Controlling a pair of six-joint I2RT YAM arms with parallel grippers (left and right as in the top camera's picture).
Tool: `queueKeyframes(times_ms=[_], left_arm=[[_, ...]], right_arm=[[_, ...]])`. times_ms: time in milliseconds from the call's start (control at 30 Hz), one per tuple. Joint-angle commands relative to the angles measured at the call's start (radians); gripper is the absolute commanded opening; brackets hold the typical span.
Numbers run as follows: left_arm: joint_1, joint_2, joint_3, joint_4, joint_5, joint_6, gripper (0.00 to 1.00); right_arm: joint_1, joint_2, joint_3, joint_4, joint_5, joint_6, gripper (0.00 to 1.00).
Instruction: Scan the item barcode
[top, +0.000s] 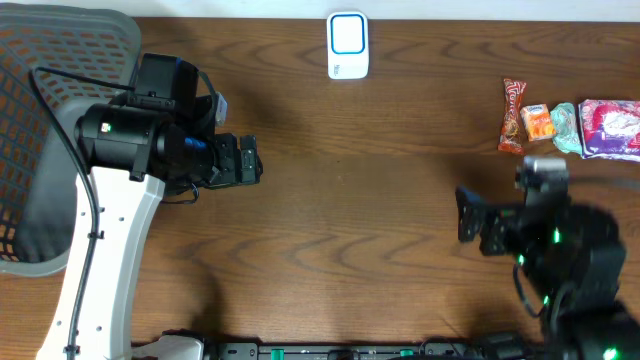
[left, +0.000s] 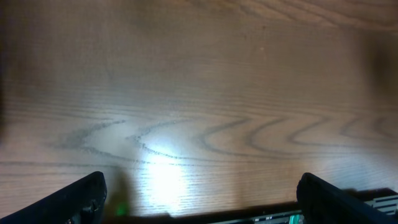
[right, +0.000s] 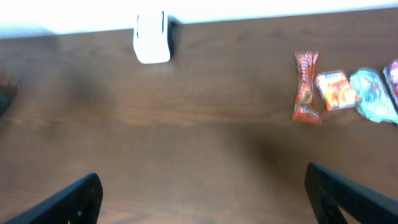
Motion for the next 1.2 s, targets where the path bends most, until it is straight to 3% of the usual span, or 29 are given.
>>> queueKeyframes(times_ms=[0,333,567,800,1167], left_arm=[[-0.004,0.004,-0.003,-0.004,-0.006,-0.006,0.98],[-0.004,0.004,-0.003,-0.004,-0.006,-0.006,0.98],[-0.004,0.004,-0.003,-0.004,-0.006,-0.006,0.98],[-0.004,0.004,-0.003,-0.004,-0.006,-0.006,0.98],[-0.004,0.004,-0.003,-0.004,-0.006,-0.006,0.98]], right_arm=[[-0.042,-0.163,-0.209,0.115,-0.051,-0.055,0.99],[-0.113,-0.539,-0.598,0.357,-0.099,-0.055,0.99],[-0.130,-0.652,-0.780,0.560,-0.111,-0.055,0.99],[-0.155,-0.650,-0.927,0.822,-0.154,-0.055,0.99],[-0.159,-0.650,-0.924,0.741,-0.065,-0.106,0.99]])
